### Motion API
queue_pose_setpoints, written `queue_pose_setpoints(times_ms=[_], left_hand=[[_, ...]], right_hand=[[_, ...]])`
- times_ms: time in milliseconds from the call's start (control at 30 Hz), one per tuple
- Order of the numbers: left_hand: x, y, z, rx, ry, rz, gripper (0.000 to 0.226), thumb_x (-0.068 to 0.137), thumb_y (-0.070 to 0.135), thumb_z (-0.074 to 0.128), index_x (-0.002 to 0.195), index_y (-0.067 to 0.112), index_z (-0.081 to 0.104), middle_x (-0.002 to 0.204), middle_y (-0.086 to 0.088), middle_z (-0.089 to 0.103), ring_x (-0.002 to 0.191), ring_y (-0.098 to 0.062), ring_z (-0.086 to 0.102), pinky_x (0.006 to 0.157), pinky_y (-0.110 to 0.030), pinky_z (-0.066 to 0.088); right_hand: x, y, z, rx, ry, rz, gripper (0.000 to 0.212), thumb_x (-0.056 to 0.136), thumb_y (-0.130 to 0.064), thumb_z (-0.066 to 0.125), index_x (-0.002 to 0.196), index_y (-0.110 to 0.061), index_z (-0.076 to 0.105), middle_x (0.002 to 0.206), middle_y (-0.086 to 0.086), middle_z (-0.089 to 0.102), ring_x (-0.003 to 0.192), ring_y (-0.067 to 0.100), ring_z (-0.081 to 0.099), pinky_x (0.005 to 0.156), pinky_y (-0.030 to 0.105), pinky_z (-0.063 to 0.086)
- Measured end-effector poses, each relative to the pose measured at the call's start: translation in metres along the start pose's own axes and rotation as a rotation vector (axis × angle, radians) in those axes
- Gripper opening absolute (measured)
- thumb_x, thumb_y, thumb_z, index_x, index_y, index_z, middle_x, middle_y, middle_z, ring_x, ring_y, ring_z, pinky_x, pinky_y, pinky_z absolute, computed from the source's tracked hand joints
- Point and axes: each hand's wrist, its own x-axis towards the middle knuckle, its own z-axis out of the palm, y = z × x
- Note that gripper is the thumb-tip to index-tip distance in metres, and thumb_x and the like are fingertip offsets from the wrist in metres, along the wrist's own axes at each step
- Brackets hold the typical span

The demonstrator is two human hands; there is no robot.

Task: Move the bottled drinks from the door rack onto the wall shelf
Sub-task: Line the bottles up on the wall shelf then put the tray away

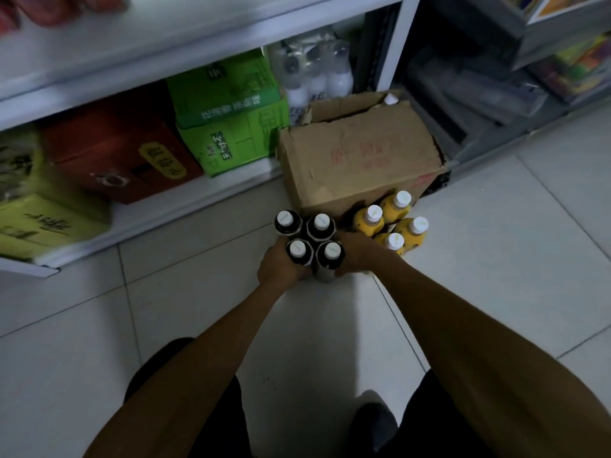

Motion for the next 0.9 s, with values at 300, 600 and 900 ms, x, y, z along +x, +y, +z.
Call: queue_pose_setpoints(times_ms=[300,600,900], left_hand=[[-0.038,0.010,-0.088,-0.699,0.094,0.243,0.072,0.053,0.020,0.089,0.116,0.003,0.058,0.112,-0.008,0.068,0.105,-0.024,0.065,0.084,-0.037,0.056],[-0.056,0.028,-0.130,-1.178,0.275,0.375,0.040,0.083,0.026,0.070,0.118,0.009,0.059,0.097,0.001,0.070,0.086,-0.014,0.069,0.074,-0.031,0.055],[-0.060,0.025,-0.134,-1.200,0.324,0.360,0.026,0.091,0.030,0.065,0.113,0.018,0.059,0.094,0.004,0.070,0.084,-0.012,0.068,0.073,-0.031,0.055]], right_hand=[[0.002,0.007,0.002,0.017,0.018,-0.002,0.077,0.065,-0.042,0.086,0.131,-0.021,0.052,0.129,0.008,0.059,0.116,0.028,0.056,0.097,0.040,0.046],[-0.005,0.004,0.009,0.024,0.053,0.007,0.084,0.065,-0.059,0.079,0.135,-0.027,0.045,0.130,0.006,0.060,0.116,0.029,0.057,0.097,0.045,0.047],[-0.021,-0.015,0.008,0.008,0.009,-0.019,0.072,0.067,-0.051,0.083,0.127,-0.023,0.055,0.123,0.000,0.062,0.112,0.021,0.058,0.093,0.033,0.047]])
